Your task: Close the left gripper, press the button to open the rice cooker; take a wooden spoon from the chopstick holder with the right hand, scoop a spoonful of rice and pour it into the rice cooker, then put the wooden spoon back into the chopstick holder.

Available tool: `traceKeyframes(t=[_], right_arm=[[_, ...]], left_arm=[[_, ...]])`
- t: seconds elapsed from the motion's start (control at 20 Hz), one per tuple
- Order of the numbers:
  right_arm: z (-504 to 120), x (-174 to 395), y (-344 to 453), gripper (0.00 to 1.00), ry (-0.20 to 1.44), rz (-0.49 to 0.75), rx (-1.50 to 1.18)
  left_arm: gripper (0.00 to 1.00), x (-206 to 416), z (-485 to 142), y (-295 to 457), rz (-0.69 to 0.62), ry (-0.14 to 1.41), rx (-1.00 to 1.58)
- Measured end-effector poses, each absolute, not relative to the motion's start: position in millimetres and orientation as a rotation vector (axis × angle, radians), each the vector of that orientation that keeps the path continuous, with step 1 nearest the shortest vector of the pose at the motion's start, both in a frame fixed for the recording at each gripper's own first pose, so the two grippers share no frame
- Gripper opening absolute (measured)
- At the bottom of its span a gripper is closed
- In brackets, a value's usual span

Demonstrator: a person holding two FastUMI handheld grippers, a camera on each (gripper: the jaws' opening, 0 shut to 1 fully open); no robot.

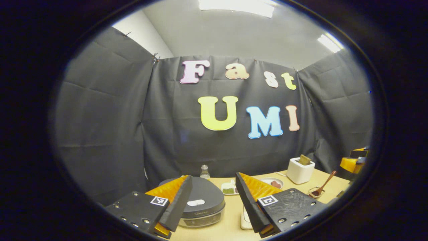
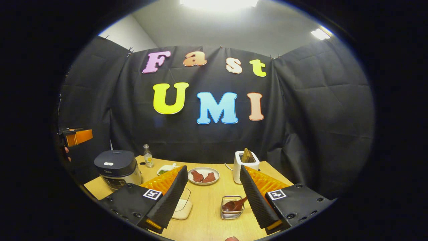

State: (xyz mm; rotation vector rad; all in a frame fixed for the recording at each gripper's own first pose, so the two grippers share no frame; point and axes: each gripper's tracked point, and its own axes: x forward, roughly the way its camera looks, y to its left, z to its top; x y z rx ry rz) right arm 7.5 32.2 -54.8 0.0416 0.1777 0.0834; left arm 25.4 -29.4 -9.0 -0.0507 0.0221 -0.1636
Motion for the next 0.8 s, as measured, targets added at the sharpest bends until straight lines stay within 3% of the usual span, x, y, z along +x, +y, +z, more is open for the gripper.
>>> traceKeyframes(t=[0.8], right_arm=[[-29,20,55,0.98,0.106,0.161,0.074]], left_arm=[[0.83,0,22,-13,-0.118,-0.051,0.030]])
